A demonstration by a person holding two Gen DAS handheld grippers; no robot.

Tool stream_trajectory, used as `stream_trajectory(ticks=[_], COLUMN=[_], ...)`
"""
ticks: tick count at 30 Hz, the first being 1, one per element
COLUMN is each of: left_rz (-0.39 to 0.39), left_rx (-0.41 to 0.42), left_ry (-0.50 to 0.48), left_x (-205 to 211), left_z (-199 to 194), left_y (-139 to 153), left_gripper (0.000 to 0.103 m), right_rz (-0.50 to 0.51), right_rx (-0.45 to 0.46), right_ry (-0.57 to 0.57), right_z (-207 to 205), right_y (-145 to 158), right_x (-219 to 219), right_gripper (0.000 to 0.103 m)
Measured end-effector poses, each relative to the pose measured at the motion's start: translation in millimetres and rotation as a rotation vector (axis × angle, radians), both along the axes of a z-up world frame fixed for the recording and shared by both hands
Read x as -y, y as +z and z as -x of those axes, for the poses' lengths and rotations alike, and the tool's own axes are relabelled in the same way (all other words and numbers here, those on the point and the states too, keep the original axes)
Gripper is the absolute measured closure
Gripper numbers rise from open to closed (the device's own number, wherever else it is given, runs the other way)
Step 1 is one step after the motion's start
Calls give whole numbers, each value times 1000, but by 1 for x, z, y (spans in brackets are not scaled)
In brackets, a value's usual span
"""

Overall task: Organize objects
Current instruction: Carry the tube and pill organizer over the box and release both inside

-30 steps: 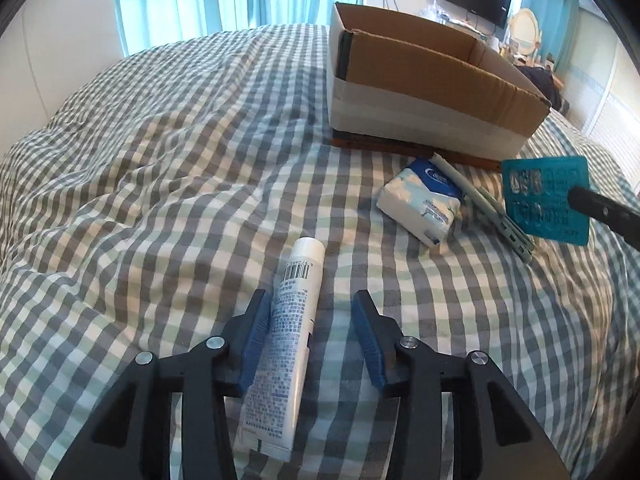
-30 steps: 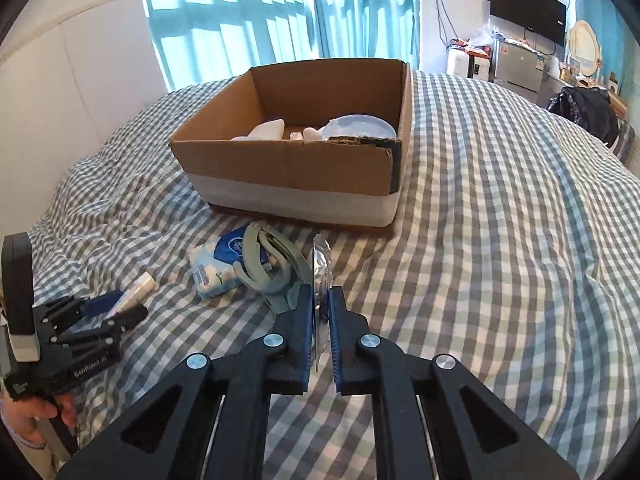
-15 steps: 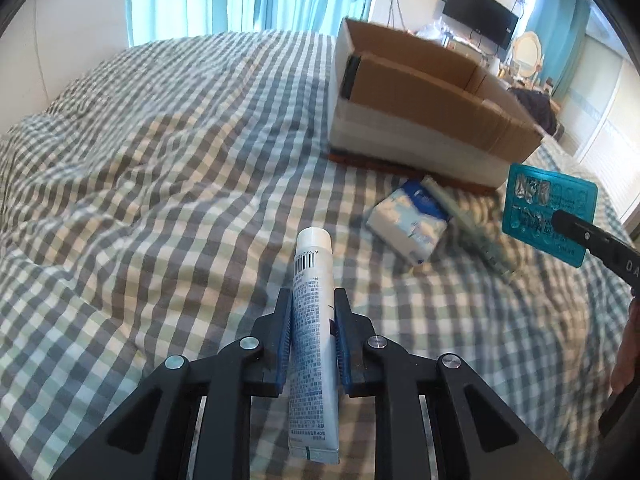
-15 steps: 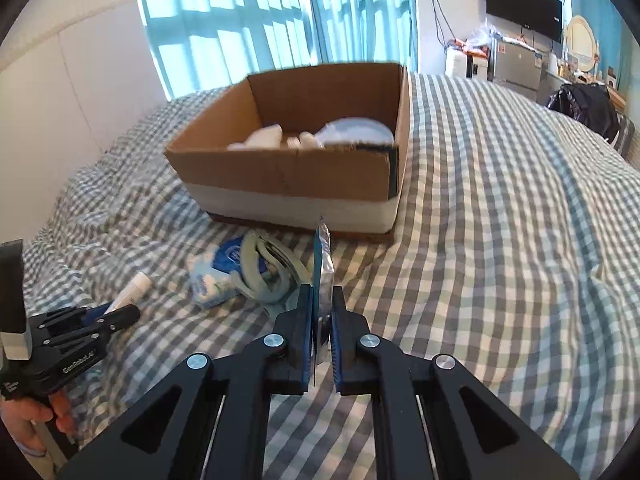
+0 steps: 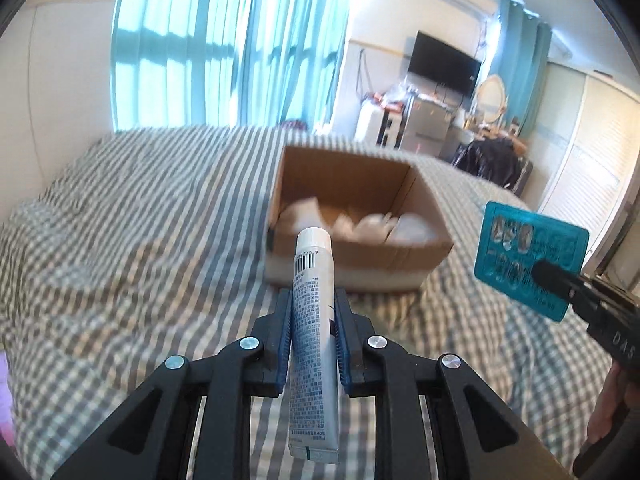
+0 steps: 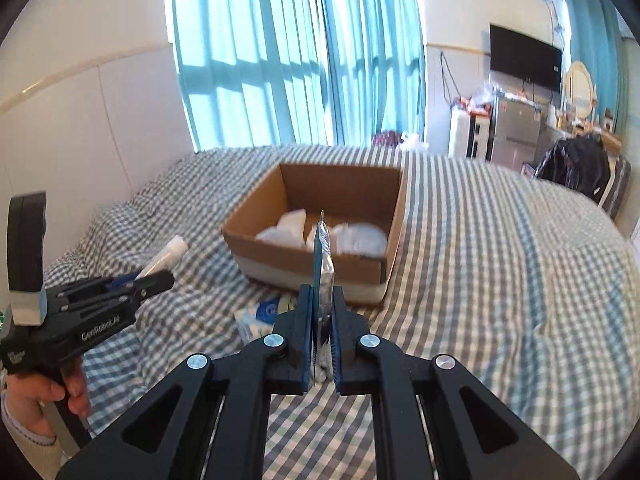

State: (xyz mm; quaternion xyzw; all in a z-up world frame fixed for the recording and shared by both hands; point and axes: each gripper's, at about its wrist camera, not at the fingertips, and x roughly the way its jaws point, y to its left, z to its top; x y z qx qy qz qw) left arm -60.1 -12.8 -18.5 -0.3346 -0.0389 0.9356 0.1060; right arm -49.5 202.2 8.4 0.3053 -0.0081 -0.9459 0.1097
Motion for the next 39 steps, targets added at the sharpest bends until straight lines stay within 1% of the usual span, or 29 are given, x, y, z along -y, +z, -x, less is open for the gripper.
stream_trajectory(ticks=[3,7,11,16,18,21,24,28,31,34,36,39], left_rz=[1,-11,3,-4,-3,6,13,20,18,18,8,22], left_rx=[-34,-48,-64,-70,-60,-39,-15,9,20,40,45,43], left_ry=[-15,-34,-45,-37,-29,-20,-16,-17,-19,-23,-27,-19], left_x=[-8,-19,-32,-36,-36,-37,-39,-40,-43,-45,-45,-44], left_z=[12,41,74,116,136,158,175,189,193,196,193,190], left_y=[16,28,35,33,25,11,-7,-26,-35,-44,-46,-46], left_gripper=[84,84,84,84,84,84,84,84,84,84,84,82], right_rz=[-3,3,-17,-11,-2,11,22,-2,1,11,31,57], right_rx=[-25,-43,-62,-70,-65,-41,1,57,93,111,114,102], right_ry=[12,33,47,55,54,46,42,26,16,10,11,5], right_z=[8,30,60,109,130,163,189,214,223,228,228,224], right_y=[15,30,40,42,39,26,5,-24,-41,-49,-49,-44], right_x=[-1,-1,4,9,10,12,12,12,5,0,-4,-7], right_gripper=[96,96,96,96,96,96,96,96,96,96,96,96])
